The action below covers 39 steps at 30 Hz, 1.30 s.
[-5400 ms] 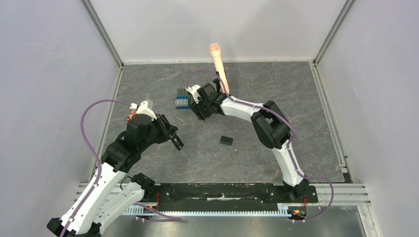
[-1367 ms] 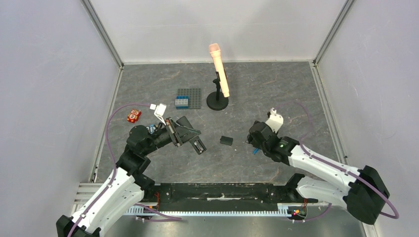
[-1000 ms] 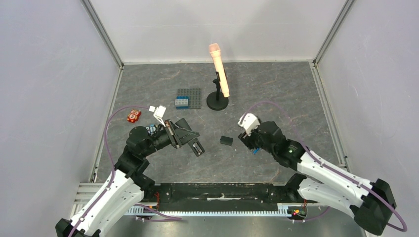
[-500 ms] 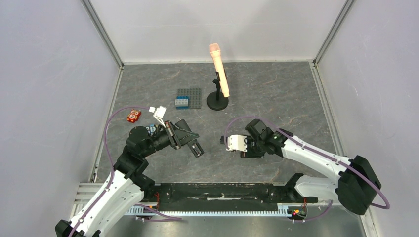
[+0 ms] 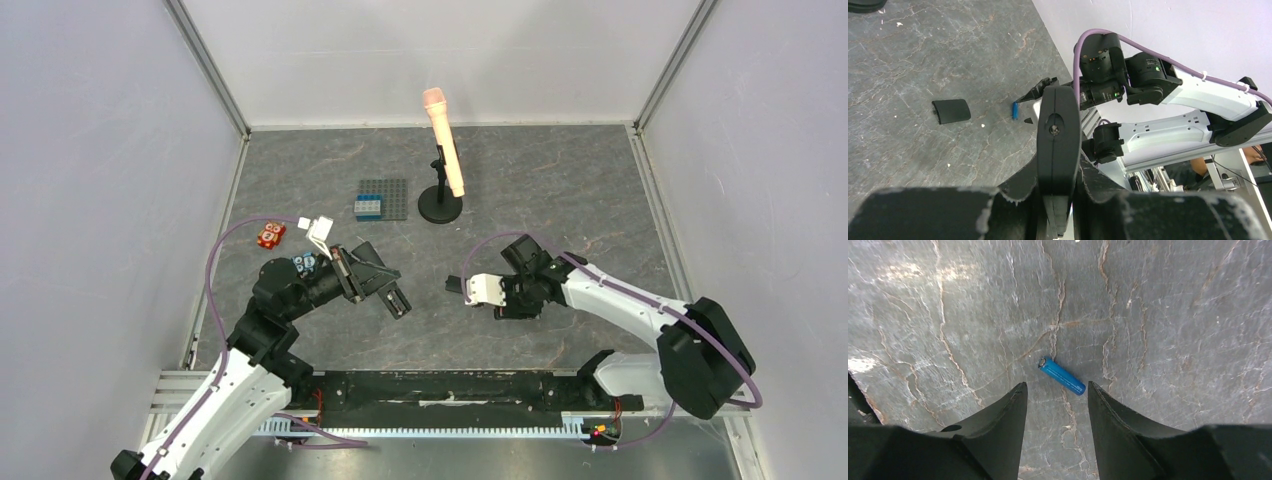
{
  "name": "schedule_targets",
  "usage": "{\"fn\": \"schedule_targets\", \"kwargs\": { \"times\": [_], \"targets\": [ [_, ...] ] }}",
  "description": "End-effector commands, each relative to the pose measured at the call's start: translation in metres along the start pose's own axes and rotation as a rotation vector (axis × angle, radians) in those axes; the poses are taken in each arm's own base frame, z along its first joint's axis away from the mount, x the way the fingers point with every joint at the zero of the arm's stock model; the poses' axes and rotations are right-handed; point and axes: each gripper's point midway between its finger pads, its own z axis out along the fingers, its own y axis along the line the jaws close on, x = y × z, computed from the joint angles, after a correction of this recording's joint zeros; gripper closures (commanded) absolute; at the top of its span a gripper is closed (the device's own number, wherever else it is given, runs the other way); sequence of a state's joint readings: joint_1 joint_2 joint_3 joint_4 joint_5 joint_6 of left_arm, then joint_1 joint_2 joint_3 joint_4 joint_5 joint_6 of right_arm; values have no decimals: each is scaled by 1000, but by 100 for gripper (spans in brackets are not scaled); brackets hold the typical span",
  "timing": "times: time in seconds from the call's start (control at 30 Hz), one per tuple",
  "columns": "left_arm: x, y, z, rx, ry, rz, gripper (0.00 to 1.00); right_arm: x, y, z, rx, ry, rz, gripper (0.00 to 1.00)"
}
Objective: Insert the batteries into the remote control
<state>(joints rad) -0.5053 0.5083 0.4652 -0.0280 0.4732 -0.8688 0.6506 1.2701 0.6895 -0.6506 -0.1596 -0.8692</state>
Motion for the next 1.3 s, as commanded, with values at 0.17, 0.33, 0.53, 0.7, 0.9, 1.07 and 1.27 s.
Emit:
{"fn": "schedule_targets", "kwargs": {
  "times": [0.17, 0.33, 0.53, 0.7, 0.9, 1.07, 1.27],
  "targets": [
    [-12, -10, -2, 18, -33, 55, 98, 3, -6, 10, -47, -19, -49, 50],
    [-13, -12, -2, 21, -30, 58, 98, 5, -8, 18, -63, -25, -42, 51],
    [-12, -12, -3, 21, -29, 60, 98, 7, -10, 21, -69, -24, -26, 58],
    [-12, -12, -3, 22, -27, 59, 98, 7, -9, 22, -78, -21, 2, 83],
    [-11, -13, -5, 25, -31, 59, 98, 9, -11, 23, -70, -3, 41, 98],
    [-9, -8, -6, 7, -32, 49, 98, -8, -21, 17, -50, -55, 117, 100],
    [-5, 1, -5, -17, -35, 21, 98, -82, -60, -26, 49, -349, 313, 100]
  ]
}}
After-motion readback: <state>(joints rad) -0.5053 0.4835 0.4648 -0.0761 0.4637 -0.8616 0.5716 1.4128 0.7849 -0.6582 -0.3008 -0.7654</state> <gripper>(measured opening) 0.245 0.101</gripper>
